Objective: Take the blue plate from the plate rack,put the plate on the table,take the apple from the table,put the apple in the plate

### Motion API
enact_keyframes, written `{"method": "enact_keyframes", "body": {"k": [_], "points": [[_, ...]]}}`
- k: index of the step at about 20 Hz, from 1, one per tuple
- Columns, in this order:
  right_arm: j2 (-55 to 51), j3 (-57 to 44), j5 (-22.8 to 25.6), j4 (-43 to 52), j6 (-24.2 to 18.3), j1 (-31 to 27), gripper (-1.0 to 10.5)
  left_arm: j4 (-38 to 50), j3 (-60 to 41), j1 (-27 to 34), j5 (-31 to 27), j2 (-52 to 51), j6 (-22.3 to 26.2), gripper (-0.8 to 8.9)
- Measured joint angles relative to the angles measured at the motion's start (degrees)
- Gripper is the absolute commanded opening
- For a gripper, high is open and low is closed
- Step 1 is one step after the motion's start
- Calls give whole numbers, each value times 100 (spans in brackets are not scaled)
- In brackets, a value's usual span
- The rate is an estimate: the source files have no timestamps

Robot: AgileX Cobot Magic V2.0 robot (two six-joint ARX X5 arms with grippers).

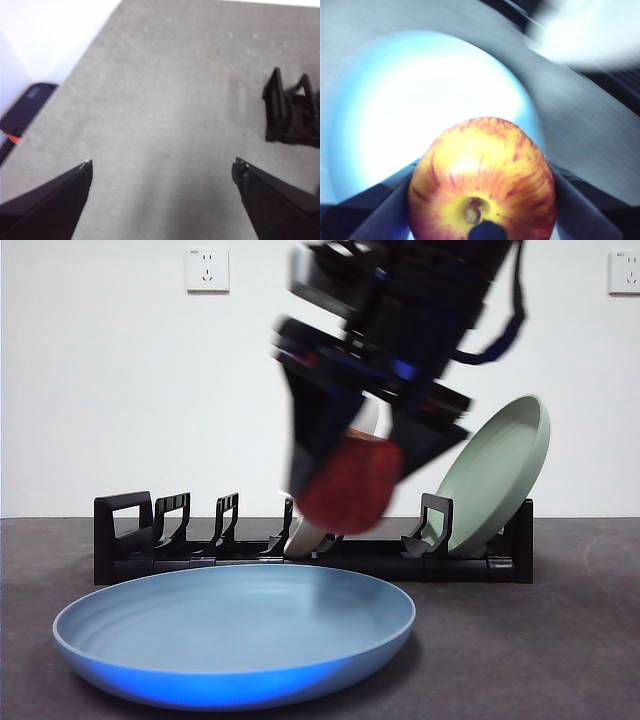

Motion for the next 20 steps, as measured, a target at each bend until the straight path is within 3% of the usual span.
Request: {"method": "enact_keyframes", "body": {"k": [8, 10, 14, 20], "points": [[1169, 37, -11, 498, 2, 428, -12, -72, -2, 0, 210, 2, -76, 467], [1187, 52, -13, 514, 2, 426, 75, -118, -7, 0, 219, 4, -76, 467], [1187, 52, -9, 525, 155, 431, 488, -138, -9, 0, 223, 4, -68, 467], [1207, 138, -11, 431, 284, 431, 508, -103, -9, 0, 944, 4, 46, 467]]}}
